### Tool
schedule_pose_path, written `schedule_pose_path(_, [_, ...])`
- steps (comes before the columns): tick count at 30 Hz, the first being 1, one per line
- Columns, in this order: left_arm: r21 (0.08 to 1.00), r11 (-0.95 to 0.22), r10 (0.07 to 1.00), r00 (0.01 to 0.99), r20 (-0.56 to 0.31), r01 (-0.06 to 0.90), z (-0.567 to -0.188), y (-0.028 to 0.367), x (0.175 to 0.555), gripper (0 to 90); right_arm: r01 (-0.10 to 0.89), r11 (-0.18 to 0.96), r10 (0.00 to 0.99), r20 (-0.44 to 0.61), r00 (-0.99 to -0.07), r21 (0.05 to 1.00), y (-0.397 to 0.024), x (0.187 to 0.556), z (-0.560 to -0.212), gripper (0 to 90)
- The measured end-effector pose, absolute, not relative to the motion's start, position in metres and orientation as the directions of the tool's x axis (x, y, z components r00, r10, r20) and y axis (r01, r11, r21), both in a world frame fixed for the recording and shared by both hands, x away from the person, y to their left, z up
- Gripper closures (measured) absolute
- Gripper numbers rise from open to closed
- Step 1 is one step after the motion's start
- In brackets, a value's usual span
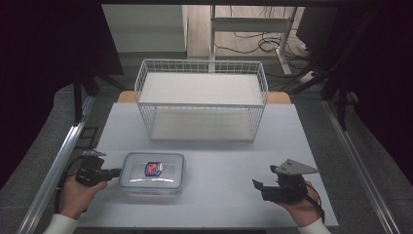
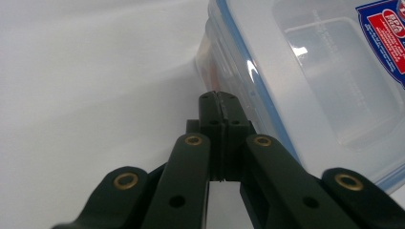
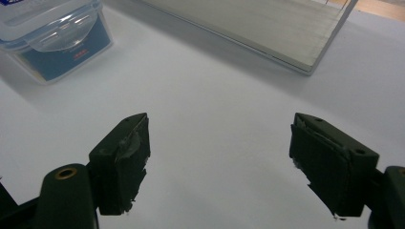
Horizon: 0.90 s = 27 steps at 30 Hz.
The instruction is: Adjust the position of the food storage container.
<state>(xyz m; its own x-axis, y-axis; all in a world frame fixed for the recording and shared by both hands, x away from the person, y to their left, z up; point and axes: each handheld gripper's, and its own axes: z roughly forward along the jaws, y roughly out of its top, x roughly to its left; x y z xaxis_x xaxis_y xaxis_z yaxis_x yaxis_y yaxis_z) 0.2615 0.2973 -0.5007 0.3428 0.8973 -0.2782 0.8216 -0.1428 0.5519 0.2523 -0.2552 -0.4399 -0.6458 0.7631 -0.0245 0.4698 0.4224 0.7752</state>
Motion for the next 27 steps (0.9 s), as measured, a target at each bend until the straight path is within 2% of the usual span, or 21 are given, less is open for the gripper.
schedule_pose_path(18, [0.52, -0.242, 0.853, 0.435, -0.288, 0.819, -0.504, 0.236, 0.269, 89.7, 0.476, 0.416, 0.767, -0.017, -0.641, 0.775, -0.257, 0.253, -0.44, 21.5])
schedule_pose_path(23, [0.522, -0.244, 0.817, 0.463, -0.344, 0.817, -0.503, 0.217, 0.272, 89.6, 0.477, 0.419, 0.765, -0.017, -0.644, 0.772, -0.256, 0.253, -0.441, 21.4])
schedule_pose_path(27, [0.526, -0.278, 0.798, 0.498, -0.339, 0.804, -0.502, 0.199, 0.278, 89.6, 0.478, 0.424, 0.764, -0.02, -0.645, 0.769, -0.255, 0.253, -0.441, 21.4])
